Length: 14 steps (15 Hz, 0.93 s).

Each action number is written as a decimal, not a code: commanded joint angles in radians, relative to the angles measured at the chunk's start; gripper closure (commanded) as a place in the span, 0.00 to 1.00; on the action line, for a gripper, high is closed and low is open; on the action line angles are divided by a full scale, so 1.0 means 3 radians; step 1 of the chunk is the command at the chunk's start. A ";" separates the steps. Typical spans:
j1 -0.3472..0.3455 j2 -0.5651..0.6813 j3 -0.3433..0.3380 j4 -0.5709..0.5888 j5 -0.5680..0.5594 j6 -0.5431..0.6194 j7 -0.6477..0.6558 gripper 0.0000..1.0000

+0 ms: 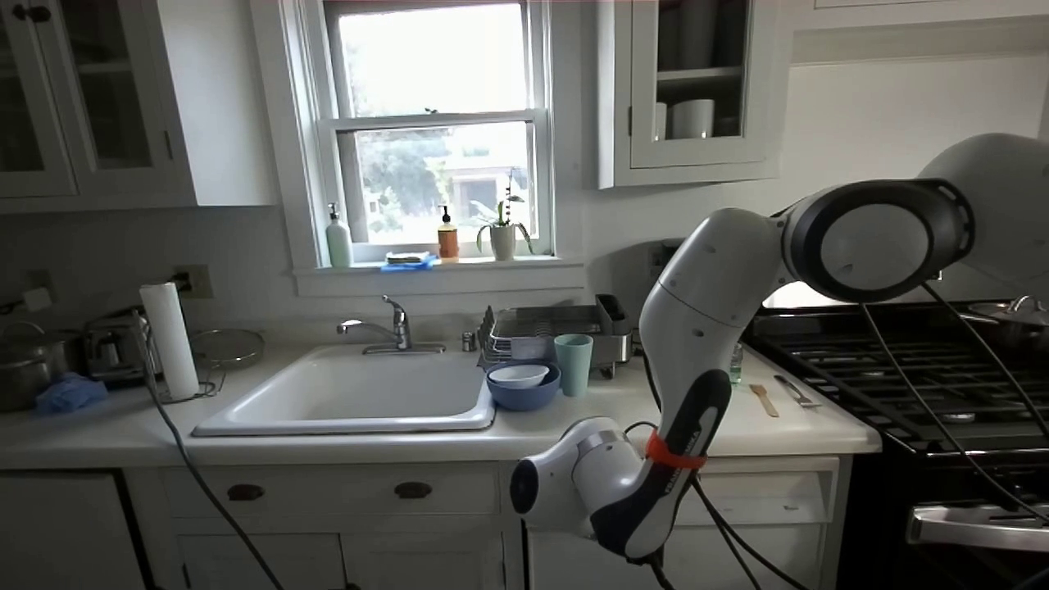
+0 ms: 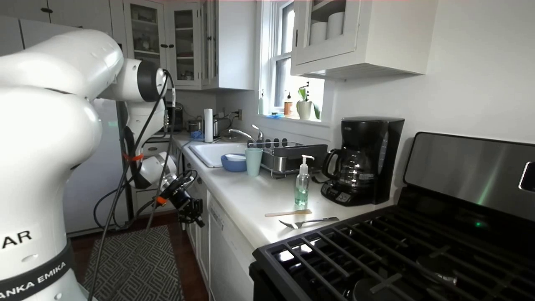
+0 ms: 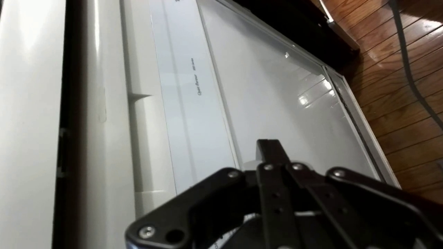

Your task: Press the second button to the right on the dishwasher

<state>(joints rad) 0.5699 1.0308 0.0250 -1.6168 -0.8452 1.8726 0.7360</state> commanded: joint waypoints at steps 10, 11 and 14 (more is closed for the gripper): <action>0.0152 0.0550 -0.0078 0.0653 -0.0480 -0.0330 0.0058 1.00; 0.0151 0.0571 -0.0077 0.0683 -0.0490 -0.0351 0.0054 1.00; 0.0158 0.0664 -0.0080 0.0825 -0.0510 -0.0446 0.0015 1.00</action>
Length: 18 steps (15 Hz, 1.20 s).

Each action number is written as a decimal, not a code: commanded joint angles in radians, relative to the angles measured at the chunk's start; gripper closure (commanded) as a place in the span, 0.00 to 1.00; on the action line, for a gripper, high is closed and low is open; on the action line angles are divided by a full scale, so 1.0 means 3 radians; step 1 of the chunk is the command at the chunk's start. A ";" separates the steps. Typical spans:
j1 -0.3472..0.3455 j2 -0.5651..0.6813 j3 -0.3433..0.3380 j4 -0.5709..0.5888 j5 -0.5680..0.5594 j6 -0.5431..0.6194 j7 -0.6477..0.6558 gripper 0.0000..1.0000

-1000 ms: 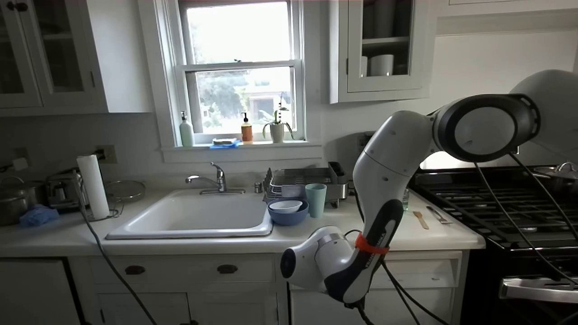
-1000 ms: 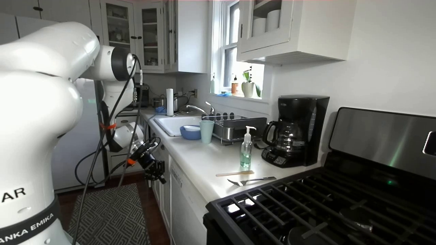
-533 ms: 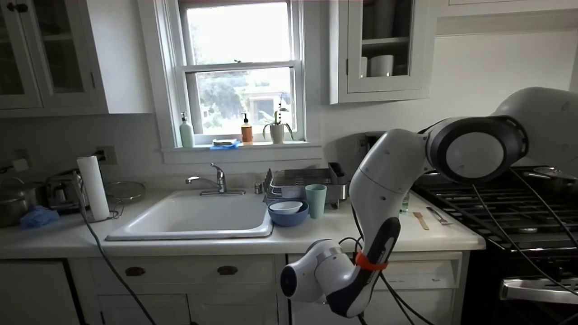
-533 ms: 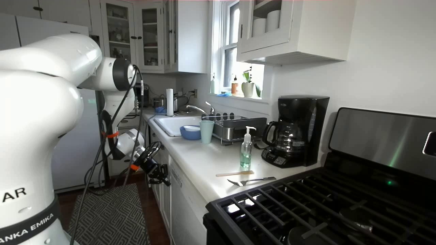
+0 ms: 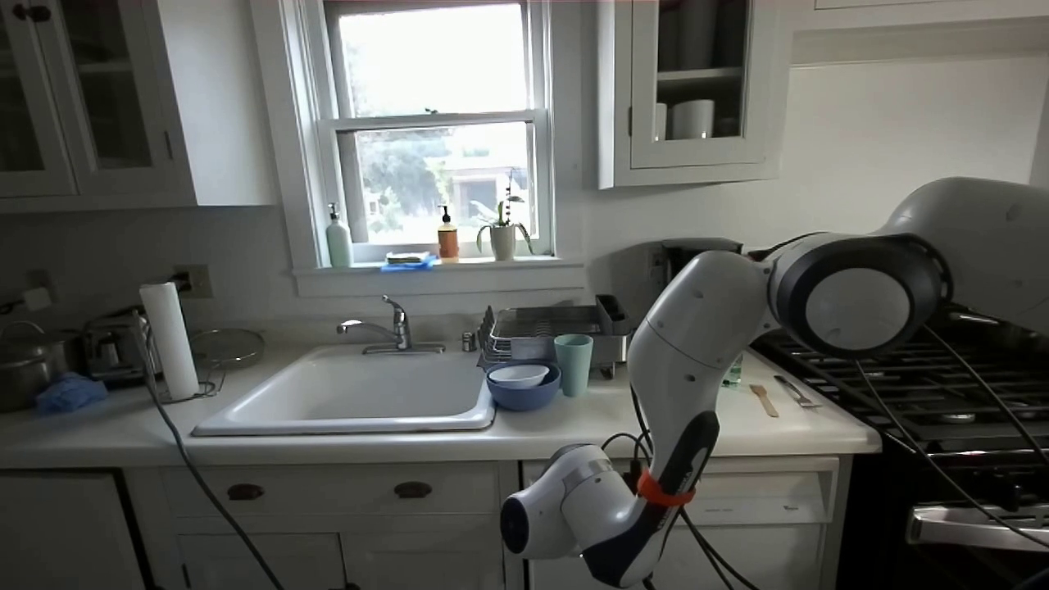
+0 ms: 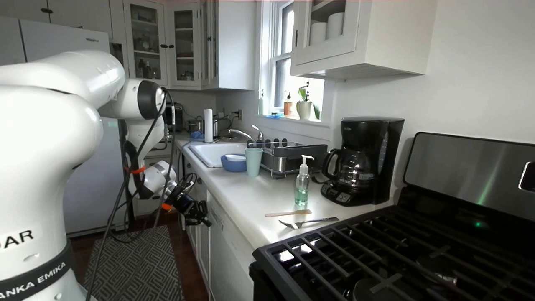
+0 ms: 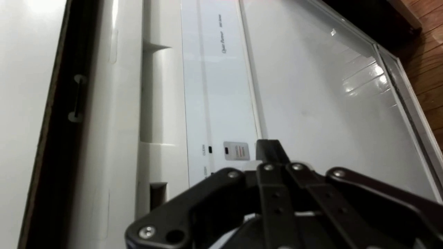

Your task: Press the second button to the right on the dishwasher

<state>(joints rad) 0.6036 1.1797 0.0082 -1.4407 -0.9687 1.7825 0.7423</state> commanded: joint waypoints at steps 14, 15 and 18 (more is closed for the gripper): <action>0.0048 0.0541 -0.0093 0.0760 -0.0190 -0.0313 -0.0053 1.00; 0.0047 0.0557 -0.0095 0.0781 -0.0190 -0.0318 -0.0056 1.00; 0.0037 0.0598 -0.0094 0.0847 -0.0186 -0.0321 -0.0084 1.00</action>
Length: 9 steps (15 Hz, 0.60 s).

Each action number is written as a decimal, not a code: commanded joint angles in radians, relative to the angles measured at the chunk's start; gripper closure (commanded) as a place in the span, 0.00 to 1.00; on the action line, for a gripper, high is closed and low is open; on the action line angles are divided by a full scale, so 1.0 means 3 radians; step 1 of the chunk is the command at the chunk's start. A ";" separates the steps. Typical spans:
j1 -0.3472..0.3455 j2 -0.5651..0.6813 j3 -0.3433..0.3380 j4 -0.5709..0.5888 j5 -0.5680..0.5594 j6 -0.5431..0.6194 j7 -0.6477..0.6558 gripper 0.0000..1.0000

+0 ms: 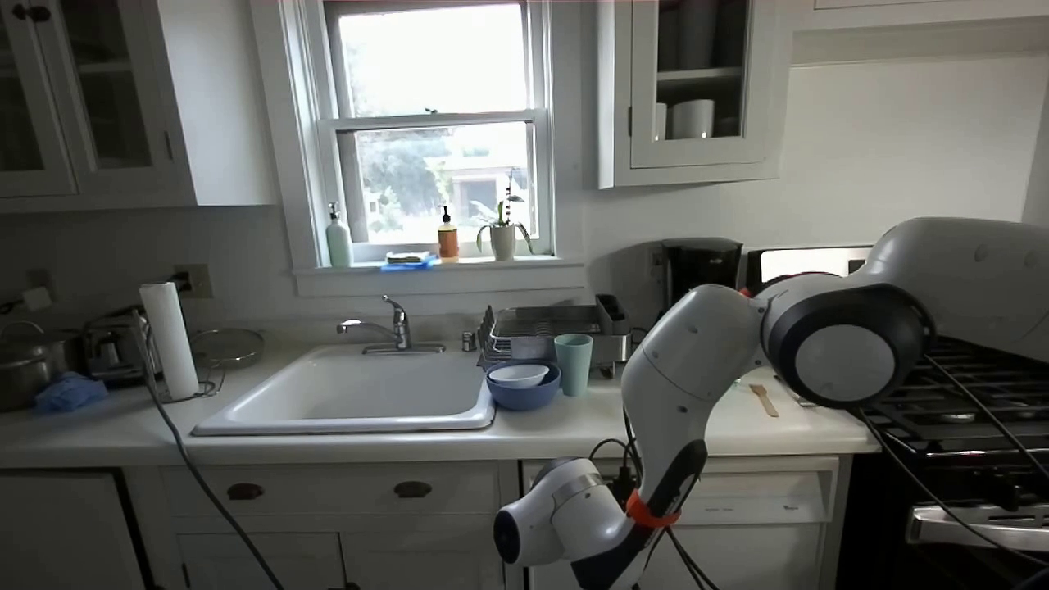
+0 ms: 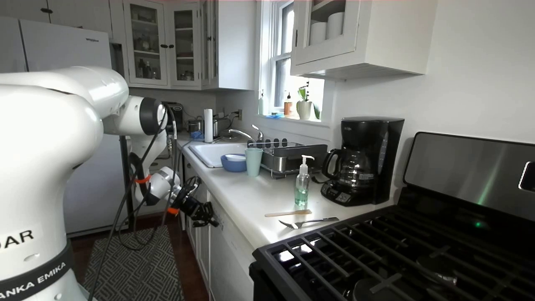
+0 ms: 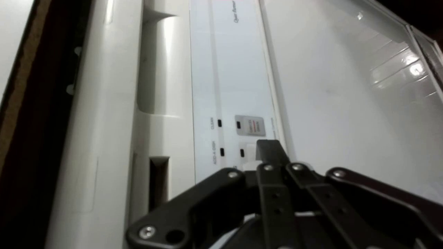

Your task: Press the second button to the right on the dishwasher

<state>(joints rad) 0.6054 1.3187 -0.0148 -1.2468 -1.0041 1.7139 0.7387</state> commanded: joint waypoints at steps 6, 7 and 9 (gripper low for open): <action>0.0048 0.0173 -0.0028 0.0274 -0.0071 -0.0082 -0.0089 1.00; 0.0048 0.0177 -0.0029 0.0281 -0.0071 -0.0078 -0.0088 1.00; 0.0050 0.0191 -0.0033 0.0301 -0.0072 -0.0082 -0.0096 1.00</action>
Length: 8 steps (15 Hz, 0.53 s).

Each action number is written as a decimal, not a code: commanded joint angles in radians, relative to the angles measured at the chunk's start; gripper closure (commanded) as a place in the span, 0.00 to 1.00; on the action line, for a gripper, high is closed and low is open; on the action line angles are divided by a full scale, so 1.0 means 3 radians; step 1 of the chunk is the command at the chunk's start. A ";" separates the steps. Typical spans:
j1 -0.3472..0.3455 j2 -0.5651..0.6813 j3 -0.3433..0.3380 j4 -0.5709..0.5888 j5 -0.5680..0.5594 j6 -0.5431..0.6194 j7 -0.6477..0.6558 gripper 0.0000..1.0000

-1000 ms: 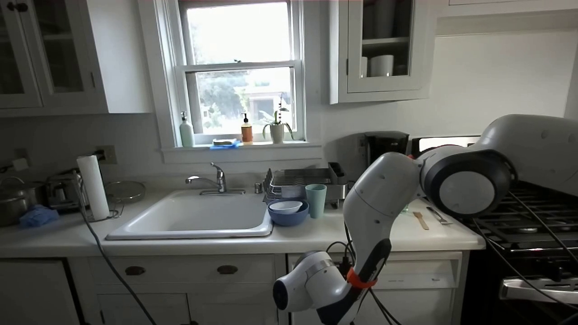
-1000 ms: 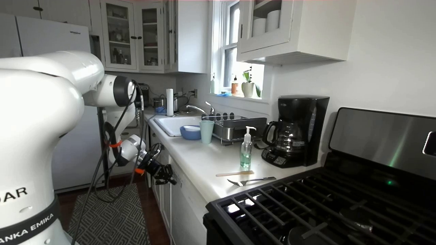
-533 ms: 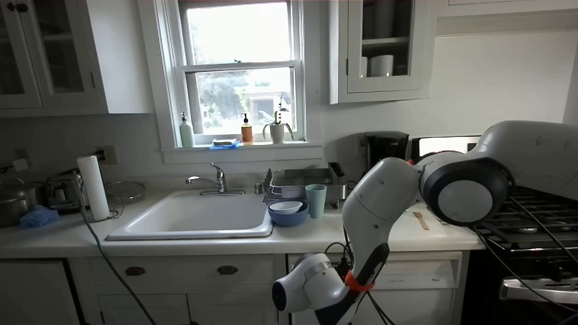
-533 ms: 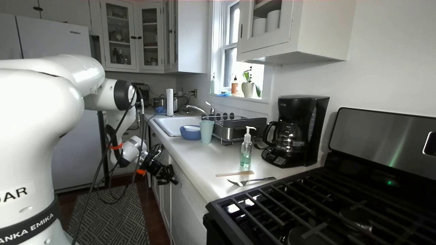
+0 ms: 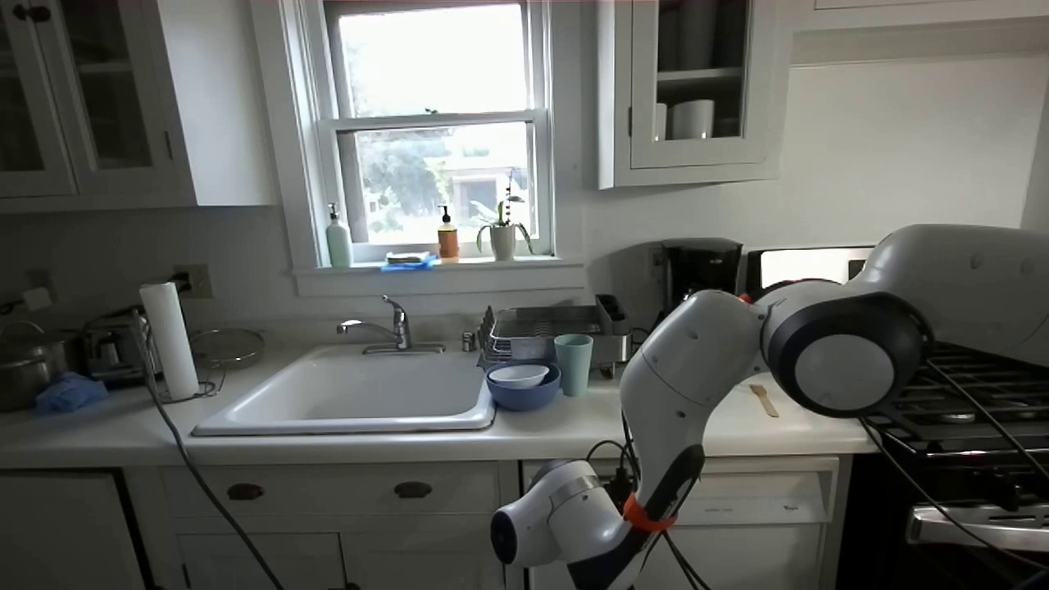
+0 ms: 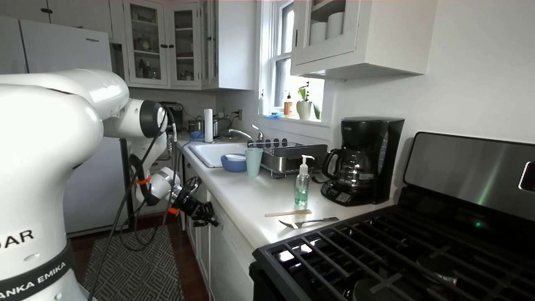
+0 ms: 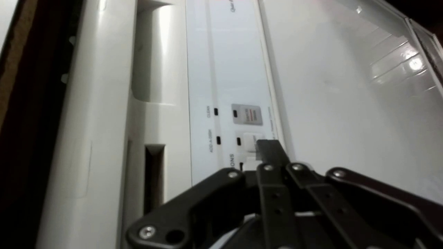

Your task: Press the second button to the right on the dishwasher

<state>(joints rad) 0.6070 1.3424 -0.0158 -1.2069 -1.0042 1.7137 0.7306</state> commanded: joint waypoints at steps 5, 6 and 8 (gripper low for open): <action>0.0049 0.0143 -0.0056 0.0218 -0.0083 -0.0091 -0.0076 1.00; 0.0050 0.0132 -0.0060 0.0211 -0.0084 -0.0098 -0.0071 1.00; 0.0051 0.0112 -0.0070 0.0197 -0.0089 -0.0107 -0.0066 1.00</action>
<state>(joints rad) 0.6094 1.3528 -0.0185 -1.1922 -1.0042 1.7112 0.7291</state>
